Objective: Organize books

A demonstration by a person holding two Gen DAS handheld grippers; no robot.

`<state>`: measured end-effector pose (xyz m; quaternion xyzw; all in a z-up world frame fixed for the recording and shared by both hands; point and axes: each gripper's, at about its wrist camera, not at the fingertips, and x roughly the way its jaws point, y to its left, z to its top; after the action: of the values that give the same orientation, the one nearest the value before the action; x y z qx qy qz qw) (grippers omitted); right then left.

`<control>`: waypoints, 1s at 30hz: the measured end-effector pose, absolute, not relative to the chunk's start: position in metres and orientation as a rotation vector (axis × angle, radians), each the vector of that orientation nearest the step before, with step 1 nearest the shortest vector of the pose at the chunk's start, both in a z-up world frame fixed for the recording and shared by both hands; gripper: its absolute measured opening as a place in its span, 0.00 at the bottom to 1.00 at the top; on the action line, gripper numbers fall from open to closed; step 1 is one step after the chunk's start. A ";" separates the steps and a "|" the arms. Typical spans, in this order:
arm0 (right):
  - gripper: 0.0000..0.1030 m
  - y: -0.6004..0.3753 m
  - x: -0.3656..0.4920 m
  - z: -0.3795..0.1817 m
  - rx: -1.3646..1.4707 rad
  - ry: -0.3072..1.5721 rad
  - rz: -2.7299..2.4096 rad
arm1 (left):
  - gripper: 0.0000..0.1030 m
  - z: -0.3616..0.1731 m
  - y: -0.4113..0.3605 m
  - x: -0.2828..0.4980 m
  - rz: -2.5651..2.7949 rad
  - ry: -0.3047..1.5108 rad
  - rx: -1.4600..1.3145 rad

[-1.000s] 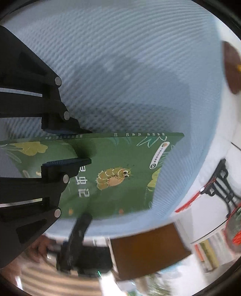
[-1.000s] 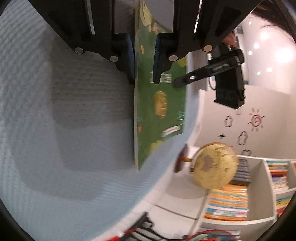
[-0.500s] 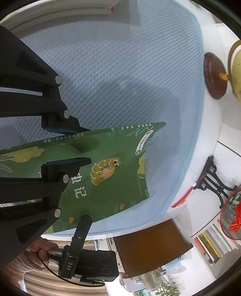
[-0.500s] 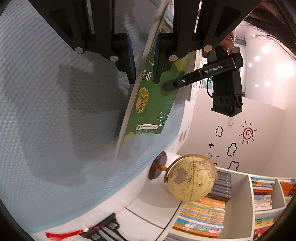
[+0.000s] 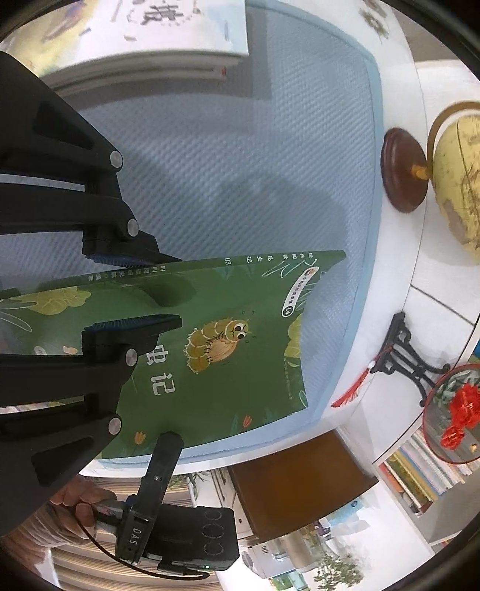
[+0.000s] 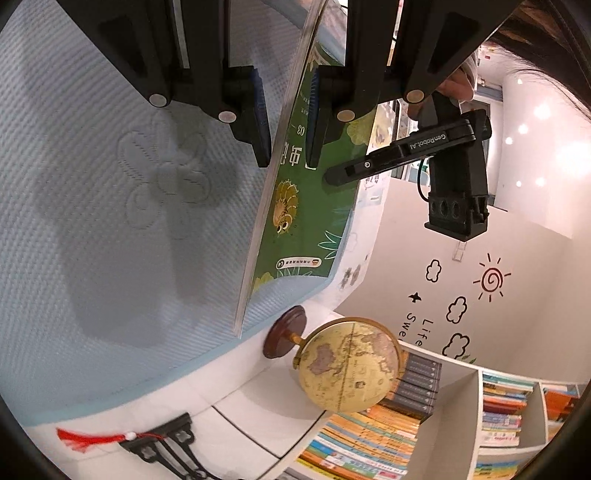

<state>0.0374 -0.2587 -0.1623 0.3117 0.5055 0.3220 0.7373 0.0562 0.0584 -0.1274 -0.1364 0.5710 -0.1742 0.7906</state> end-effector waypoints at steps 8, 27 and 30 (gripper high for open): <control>0.19 -0.225 0.032 -0.138 0.681 1.102 0.736 | 0.21 -0.104 0.088 0.044 -0.350 1.213 -0.284; 0.19 -0.098 0.029 -0.107 0.660 1.135 0.857 | 0.21 -0.072 0.212 0.014 -0.235 1.173 -0.344; 0.20 -0.071 0.030 -0.107 0.658 1.149 0.883 | 0.21 -0.072 0.236 0.010 -0.213 1.169 -0.362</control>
<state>0.0297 -0.0710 -0.1070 0.2955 0.5158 0.3964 0.6996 0.0103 0.2360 -0.0722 -0.1698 0.5475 -0.0996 0.8133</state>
